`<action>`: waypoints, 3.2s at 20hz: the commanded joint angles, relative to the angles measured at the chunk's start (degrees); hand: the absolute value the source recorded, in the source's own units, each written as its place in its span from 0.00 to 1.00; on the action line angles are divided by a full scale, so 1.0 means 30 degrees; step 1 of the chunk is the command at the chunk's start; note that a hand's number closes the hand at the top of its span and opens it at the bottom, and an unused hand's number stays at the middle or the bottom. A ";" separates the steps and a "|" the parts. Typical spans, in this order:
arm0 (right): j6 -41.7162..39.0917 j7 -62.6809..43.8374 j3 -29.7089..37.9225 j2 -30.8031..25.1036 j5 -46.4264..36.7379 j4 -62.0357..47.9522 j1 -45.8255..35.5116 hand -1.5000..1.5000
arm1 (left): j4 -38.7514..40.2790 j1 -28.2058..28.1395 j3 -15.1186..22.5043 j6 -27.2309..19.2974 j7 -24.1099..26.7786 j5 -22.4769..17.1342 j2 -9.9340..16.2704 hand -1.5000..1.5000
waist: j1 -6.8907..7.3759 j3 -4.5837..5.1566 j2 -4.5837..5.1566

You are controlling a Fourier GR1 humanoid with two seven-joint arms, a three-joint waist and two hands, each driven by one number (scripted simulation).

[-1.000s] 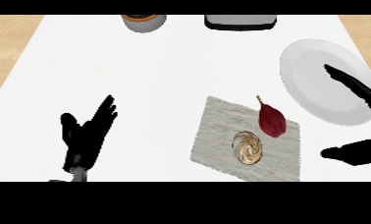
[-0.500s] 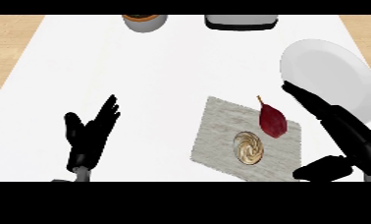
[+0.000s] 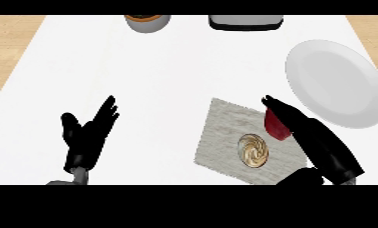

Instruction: Pick the cupcake from the placemat and place it in the plate

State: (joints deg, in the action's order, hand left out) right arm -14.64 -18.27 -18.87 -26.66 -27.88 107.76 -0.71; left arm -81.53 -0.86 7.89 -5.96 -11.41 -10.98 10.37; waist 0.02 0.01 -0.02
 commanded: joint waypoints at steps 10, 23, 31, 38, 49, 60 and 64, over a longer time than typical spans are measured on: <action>0.0356 -0.0050 -0.1183 0.3397 -0.4412 -0.1990 0.0248 0.00 | -0.0601 0.0224 -0.0652 0.0249 -0.1269 0.0593 -0.0909 0.50 | 0.0011 -0.0004 0.0000; 0.0703 0.2085 -0.0358 0.4450 -0.6940 -0.5689 -0.0124 0.00 | -0.1107 0.0423 -0.0926 0.0183 -0.1917 0.1796 -0.1594 0.50 | 0.0023 -0.0006 0.0002; 0.0122 0.2635 -0.1877 0.4536 -0.9045 -0.6556 -0.0534 1.00 | -0.1570 -0.0049 -0.1482 0.1124 -0.1847 0.1451 -0.1221 0.50 | 0.0027 -0.0005 -0.0012; 0.0558 0.3574 -0.0875 0.5084 -1.0263 -0.6567 -0.0857 1.00 | -0.0403 -0.0506 -0.1320 0.1217 -0.0348 0.2319 -0.2058 0.50 | 0.0009 -0.0002 -0.0005; 0.8815 -0.8095 -0.1244 0.8837 -1.2169 -0.8673 -0.4711 1.00 | -0.0193 0.0344 -0.1159 0.1399 -0.0657 0.2247 -0.2077 0.50 | 0.0677 -0.0033 0.0099; 1.6006 -1.5671 -0.2584 0.8882 -1.7211 -0.8002 -0.7860 1.00 | -0.0458 0.0767 -0.2066 0.1539 -0.1431 0.1774 -0.1415 0.50 | 0.0213 -0.0009 -0.0037; 1.8453 -1.4188 -0.0721 0.8883 -1.7349 -0.7903 -0.6241 1.00 | 0.0705 0.0481 -0.1835 0.1554 -0.0157 0.2089 -0.1881 0.50 | -0.0051 -0.0006 0.0024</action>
State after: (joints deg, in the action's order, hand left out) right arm 31.91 -57.54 -23.09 -0.24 -78.58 83.50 -22.10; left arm -81.44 0.48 2.87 -1.97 -13.45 -4.53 4.71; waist 0.45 -0.01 -0.03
